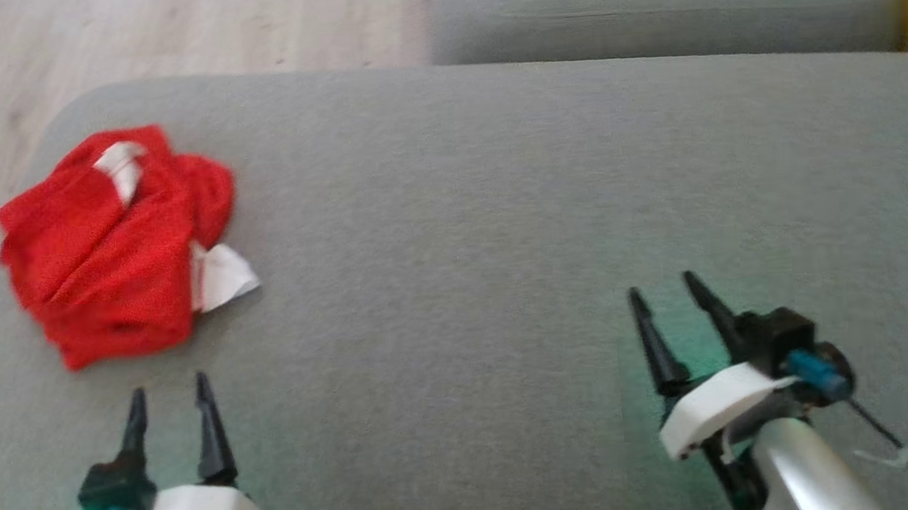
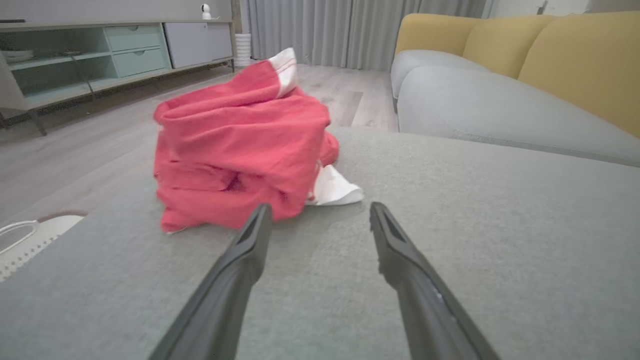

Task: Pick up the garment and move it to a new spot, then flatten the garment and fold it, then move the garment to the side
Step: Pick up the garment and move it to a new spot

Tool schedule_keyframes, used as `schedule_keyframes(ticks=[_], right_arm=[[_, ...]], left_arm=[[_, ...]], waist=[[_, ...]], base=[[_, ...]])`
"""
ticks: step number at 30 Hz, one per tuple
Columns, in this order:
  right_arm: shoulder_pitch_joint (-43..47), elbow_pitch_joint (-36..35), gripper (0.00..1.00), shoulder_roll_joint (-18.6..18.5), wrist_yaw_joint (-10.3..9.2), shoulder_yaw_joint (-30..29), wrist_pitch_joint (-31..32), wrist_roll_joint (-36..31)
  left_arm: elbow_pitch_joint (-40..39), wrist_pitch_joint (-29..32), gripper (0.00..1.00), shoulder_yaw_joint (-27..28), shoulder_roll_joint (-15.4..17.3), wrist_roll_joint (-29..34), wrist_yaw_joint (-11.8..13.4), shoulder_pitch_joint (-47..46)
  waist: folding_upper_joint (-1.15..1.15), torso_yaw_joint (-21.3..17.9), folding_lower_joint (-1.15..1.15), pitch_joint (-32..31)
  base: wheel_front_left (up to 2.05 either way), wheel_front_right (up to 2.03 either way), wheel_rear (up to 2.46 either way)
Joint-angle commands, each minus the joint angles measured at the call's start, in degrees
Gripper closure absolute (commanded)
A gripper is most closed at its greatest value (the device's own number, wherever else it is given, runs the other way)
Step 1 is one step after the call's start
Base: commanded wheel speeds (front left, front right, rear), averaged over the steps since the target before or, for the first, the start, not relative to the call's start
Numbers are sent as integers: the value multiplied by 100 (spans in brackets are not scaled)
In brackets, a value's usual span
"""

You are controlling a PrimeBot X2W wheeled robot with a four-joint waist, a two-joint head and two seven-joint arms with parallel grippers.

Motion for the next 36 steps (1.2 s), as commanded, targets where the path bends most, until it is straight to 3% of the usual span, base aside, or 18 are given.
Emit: schedule_keyframes(ticks=[1,10,17,20,23,29,36], right_arm=[[-285,-177,0,-1,-4,229,-70,17],[-536,-41,0,-1,-4,1013,-70,82],[-626,44,0,-10,-4,1114,-70,81],[-718,6,0,-68,-4,1102,-70,81],[-784,-61,0,-119,-4,1107,-70,75],[-930,-223,0,-243,-4,1122,-70,93],[-1081,-335,0,-333,-4,1169,-70,123]], left_arm=[[-183,-70,0,244,48,-60,30,-79],[-126,-70,0,720,48,-312,121,185],[-215,-70,0,908,48,-285,74,126],[-225,-70,0,1048,81,-299,-108,-200],[-289,-70,0,1081,206,-213,-233,-511],[-33,-70,0,895,832,-68,-463,-1654],[843,24,0,-146,1458,-316,-520,-2949]], waist=[[0,388,0,151],[0,1039,0,310],[0,984,0,452],[0,872,0,623],[0,785,0,768],[0,560,0,1190],[0,268,0,1633]], base=[[0,0,0],[0,0,0],[0,0,0],[0,0,0],[0,0,0],[0,0,0],[0,0,0]])
